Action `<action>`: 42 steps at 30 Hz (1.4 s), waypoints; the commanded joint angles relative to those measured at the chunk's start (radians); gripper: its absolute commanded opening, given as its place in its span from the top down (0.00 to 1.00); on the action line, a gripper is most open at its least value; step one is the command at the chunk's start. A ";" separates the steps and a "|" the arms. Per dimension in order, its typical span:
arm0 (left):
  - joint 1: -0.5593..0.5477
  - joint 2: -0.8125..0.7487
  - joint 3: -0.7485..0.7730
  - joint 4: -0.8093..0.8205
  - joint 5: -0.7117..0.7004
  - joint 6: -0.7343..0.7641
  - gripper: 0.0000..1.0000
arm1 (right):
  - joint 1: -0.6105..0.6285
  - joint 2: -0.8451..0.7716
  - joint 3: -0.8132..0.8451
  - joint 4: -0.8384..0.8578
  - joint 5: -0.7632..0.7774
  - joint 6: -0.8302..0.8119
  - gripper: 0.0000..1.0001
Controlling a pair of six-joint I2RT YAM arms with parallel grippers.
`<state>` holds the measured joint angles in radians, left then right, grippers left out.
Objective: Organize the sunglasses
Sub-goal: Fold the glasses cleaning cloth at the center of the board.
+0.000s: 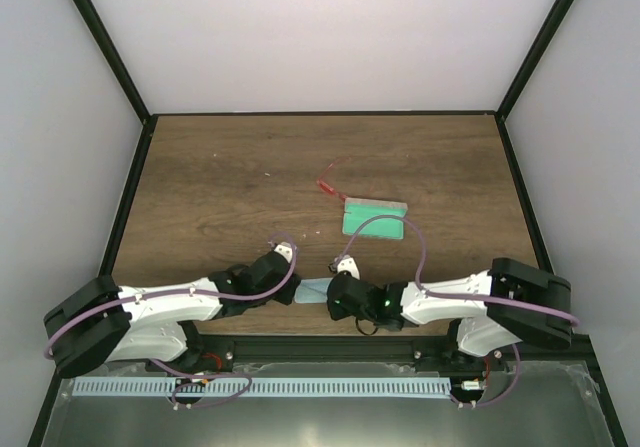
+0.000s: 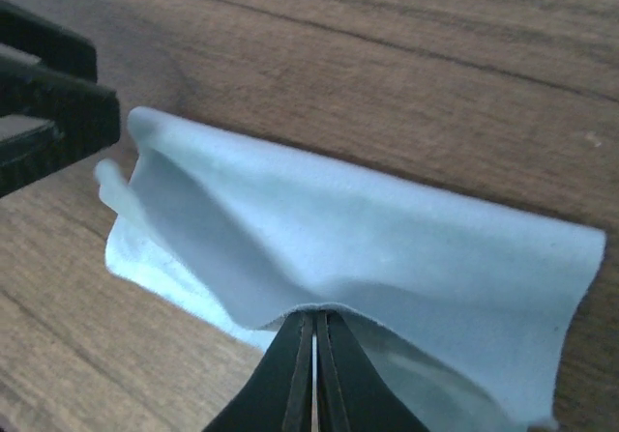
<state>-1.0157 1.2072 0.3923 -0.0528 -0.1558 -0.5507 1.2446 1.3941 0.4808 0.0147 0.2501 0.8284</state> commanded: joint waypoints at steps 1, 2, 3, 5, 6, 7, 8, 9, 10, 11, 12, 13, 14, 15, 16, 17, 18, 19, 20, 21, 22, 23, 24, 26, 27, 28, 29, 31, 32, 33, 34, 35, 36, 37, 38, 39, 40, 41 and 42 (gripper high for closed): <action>-0.005 0.010 0.032 0.016 -0.016 -0.007 0.68 | 0.045 -0.030 0.003 -0.028 0.052 0.044 0.96; -0.005 0.012 0.034 0.015 -0.015 -0.006 0.68 | 0.052 -0.034 0.004 -0.035 0.061 0.049 0.96; -0.005 0.014 0.037 0.016 -0.015 -0.005 0.68 | 0.055 -0.042 0.003 -0.041 0.066 0.053 0.96; -0.006 0.018 0.041 0.016 -0.016 -0.005 0.68 | 0.057 -0.064 -0.003 -0.048 0.071 0.059 0.96; -0.005 0.019 0.043 0.016 -0.014 -0.004 0.68 | 0.056 -0.078 -0.008 -0.049 0.074 0.061 0.96; -0.005 0.019 0.044 0.016 -0.013 -0.004 0.68 | 0.056 -0.093 -0.014 -0.051 0.078 0.062 0.96; -0.005 0.019 0.044 0.015 -0.012 -0.004 0.69 | 0.056 -0.113 -0.019 -0.056 0.085 0.065 0.96; -0.006 0.018 0.043 0.016 -0.009 -0.007 0.68 | 0.058 -0.131 -0.024 -0.064 0.095 0.066 0.96; -0.005 0.018 0.041 0.017 -0.008 -0.009 0.68 | 0.057 -0.151 -0.026 -0.074 0.107 0.067 0.94; -0.006 0.016 0.039 0.017 -0.005 -0.012 0.68 | 0.056 -0.170 -0.026 -0.088 0.119 0.067 0.92; -0.006 0.013 0.036 0.019 -0.004 -0.014 0.68 | 0.056 -0.187 -0.026 -0.106 0.133 0.066 0.90; -0.005 0.008 0.034 0.019 -0.003 -0.020 0.68 | 0.057 -0.206 -0.024 -0.120 0.150 0.067 0.86; -0.005 0.003 0.030 0.018 -0.002 -0.026 0.68 | 0.056 -0.227 -0.023 -0.130 0.159 0.064 0.83; -0.005 -0.001 0.026 0.019 -0.001 -0.032 0.68 | 0.055 -0.240 -0.021 -0.136 0.168 0.060 0.79; -0.005 -0.005 0.024 0.017 -0.006 -0.043 0.68 | 0.054 -0.249 -0.020 -0.143 0.176 0.057 0.76; -0.005 -0.011 0.020 0.011 -0.018 -0.060 0.68 | 0.049 -0.249 -0.015 -0.157 0.182 0.058 0.74; -0.007 -0.014 0.016 0.003 -0.032 -0.080 0.66 | 0.037 -0.245 -0.005 -0.173 0.183 0.057 0.72; -0.009 -0.018 0.010 -0.006 -0.045 -0.105 0.65 | 0.023 -0.238 0.005 -0.192 0.180 0.057 0.71; -0.011 -0.022 0.003 -0.012 -0.056 -0.132 0.63 | 0.010 -0.229 0.016 -0.209 0.175 0.055 0.71; -0.012 -0.025 -0.004 -0.018 -0.067 -0.171 0.63 | -0.002 -0.216 0.026 -0.225 0.173 0.057 0.71; -0.015 -0.030 -0.013 -0.019 -0.072 -0.202 0.63 | -0.015 -0.205 0.034 -0.238 0.172 0.057 0.70; -0.021 -0.031 -0.022 -0.016 -0.076 -0.222 0.62 | -0.024 -0.195 0.036 -0.244 0.171 0.059 0.68; -0.030 -0.032 -0.028 -0.015 -0.087 -0.246 0.62 | -0.036 -0.188 0.035 -0.243 0.165 0.059 0.68; -0.058 -0.028 -0.038 -0.015 -0.112 -0.281 0.60 | -0.056 -0.180 0.027 -0.230 0.148 0.051 0.66; -0.081 -0.021 -0.039 -0.019 -0.126 -0.306 0.60 | -0.065 -0.177 0.020 -0.218 0.140 0.048 0.66; -0.096 -0.013 -0.037 -0.025 -0.138 -0.322 0.60 | -0.072 -0.176 0.016 -0.213 0.137 0.046 0.66; -0.108 0.000 -0.033 -0.030 -0.146 -0.332 0.60 | -0.078 -0.173 0.012 -0.202 0.133 0.039 0.65; -0.146 0.025 -0.021 -0.042 -0.174 -0.359 0.60 | -0.087 -0.163 0.006 -0.187 0.123 0.033 0.65; -0.161 0.039 -0.013 -0.053 -0.190 -0.369 0.60 | -0.089 -0.155 0.006 -0.183 0.121 0.032 0.64; -0.177 0.050 -0.002 -0.065 -0.206 -0.379 0.60 | -0.091 -0.148 0.007 -0.181 0.119 0.031 0.64; -0.190 0.063 0.010 -0.074 -0.219 -0.386 0.60 | -0.091 -0.135 0.009 -0.178 0.116 0.030 0.63; -0.200 0.072 0.018 -0.082 -0.229 -0.392 0.60 | -0.090 -0.127 0.011 -0.173 0.113 0.026 0.63; -0.206 0.081 0.025 -0.092 -0.238 -0.399 0.60 | -0.090 -0.118 0.010 -0.167 0.109 0.024 0.63; -0.211 0.088 0.029 -0.099 -0.250 -0.404 0.60 | -0.091 -0.111 0.008 -0.161 0.106 0.023 0.63; -0.214 0.092 0.033 -0.106 -0.257 -0.407 0.60 | -0.090 -0.107 0.004 -0.154 0.101 0.024 0.64; -0.214 0.096 0.035 -0.109 -0.260 -0.409 0.60 | -0.090 -0.104 -0.002 -0.145 0.099 0.024 0.64; -0.215 0.098 0.034 -0.108 -0.262 -0.412 0.60 | -0.090 -0.100 -0.008 -0.137 0.093 0.024 0.66; -0.216 0.101 0.034 -0.106 -0.261 -0.413 0.60 | -0.090 -0.096 -0.012 -0.127 0.086 0.024 0.67; -0.216 0.103 0.033 -0.105 -0.260 -0.414 0.60 | -0.089 -0.090 -0.016 -0.121 0.079 0.024 0.68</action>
<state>-1.2259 1.2938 0.4114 -0.1234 -0.3801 -0.9314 1.1595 1.2896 0.4736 -0.1551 0.3431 0.8528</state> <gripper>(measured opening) 0.401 0.336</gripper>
